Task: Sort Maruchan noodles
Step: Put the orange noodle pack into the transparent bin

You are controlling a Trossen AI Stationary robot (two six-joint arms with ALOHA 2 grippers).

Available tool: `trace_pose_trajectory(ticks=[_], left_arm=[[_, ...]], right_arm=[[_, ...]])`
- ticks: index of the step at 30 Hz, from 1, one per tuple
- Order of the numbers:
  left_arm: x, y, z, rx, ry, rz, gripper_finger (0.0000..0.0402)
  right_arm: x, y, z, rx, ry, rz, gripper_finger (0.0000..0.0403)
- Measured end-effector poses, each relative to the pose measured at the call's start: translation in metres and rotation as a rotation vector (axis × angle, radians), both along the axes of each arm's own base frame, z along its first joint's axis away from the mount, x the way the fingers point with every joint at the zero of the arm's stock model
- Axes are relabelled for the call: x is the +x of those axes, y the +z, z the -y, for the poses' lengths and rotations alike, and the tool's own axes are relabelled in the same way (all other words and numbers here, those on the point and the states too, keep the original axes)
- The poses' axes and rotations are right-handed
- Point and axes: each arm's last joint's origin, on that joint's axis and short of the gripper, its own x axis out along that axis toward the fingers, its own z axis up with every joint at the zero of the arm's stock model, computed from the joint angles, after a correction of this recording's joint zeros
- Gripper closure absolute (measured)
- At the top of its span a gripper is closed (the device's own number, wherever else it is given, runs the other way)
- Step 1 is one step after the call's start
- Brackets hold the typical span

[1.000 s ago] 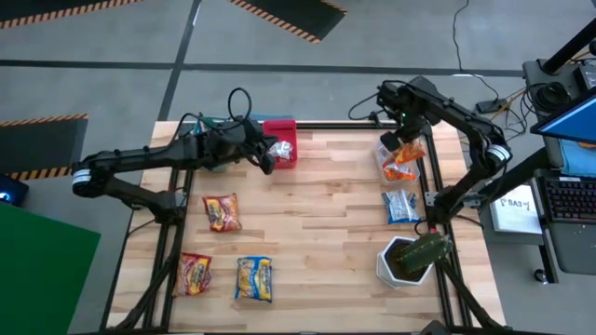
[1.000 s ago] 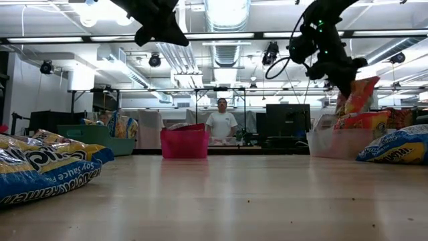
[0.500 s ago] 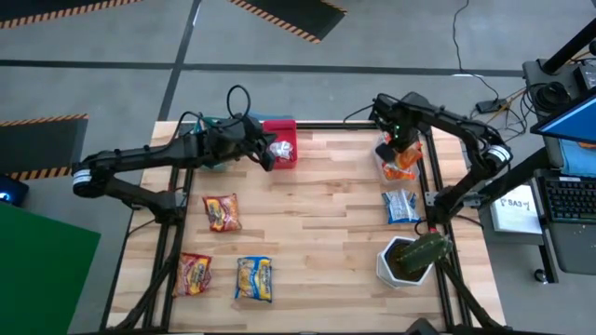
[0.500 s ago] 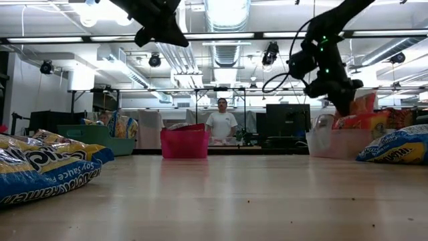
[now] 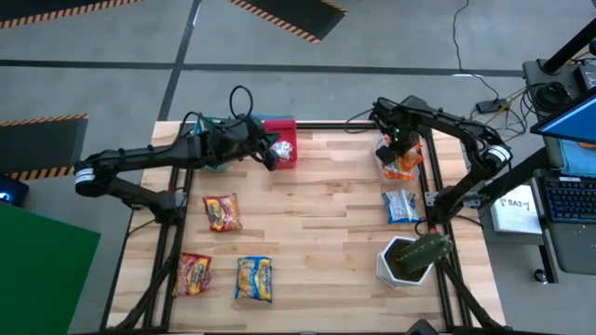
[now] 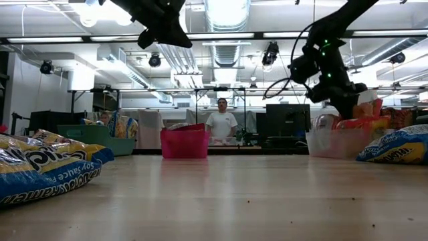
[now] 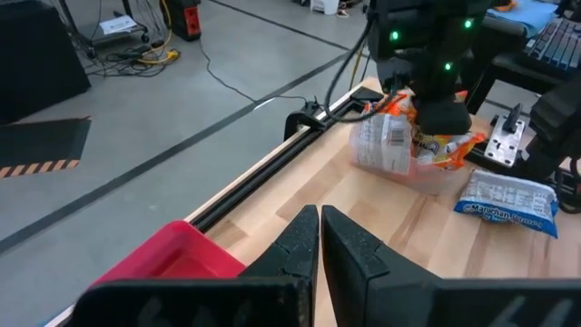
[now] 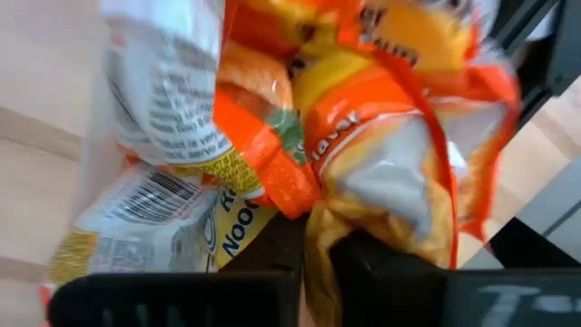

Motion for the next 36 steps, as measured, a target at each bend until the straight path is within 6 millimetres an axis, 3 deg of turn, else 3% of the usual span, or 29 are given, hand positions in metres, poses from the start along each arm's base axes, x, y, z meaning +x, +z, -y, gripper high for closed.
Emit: trace_pose_trajectory(ticks=[7, 12, 20, 27, 31, 36], left_arm=[[-0.002, 0.013, 0.001, 0.004, 0.001, 0.037, 0.0402], [-0.004, 0.038, 0.001, 0.055, -0.017, 0.04, 0.0402], [-0.011, 0.075, 0.002, 0.127, -0.02, -0.009, 0.0402], [-0.013, 0.084, 0.003, 0.147, -0.024, -0.01, 0.0402], [-0.013, 0.083, 0.003, 0.146, -0.025, -0.016, 0.0402], [-0.013, 0.081, 0.003, 0.124, -0.02, -0.027, 0.0402]], right_arm=[[0.007, 0.03, 0.008, -0.053, 0.0, 0.044, 0.0335], [0.009, 0.04, 0.011, -0.086, -0.015, 0.071, 0.0337], [0.011, 0.015, 0.009, -0.036, -0.053, 0.089, 0.0383], [0.007, -0.016, 0.004, -0.008, -0.054, 0.09, 0.0394], [0.006, -0.017, 0.003, -0.001, -0.053, 0.084, 0.0394], [0.01, -0.001, 0.007, -0.023, -0.047, 0.113, 0.0376]])
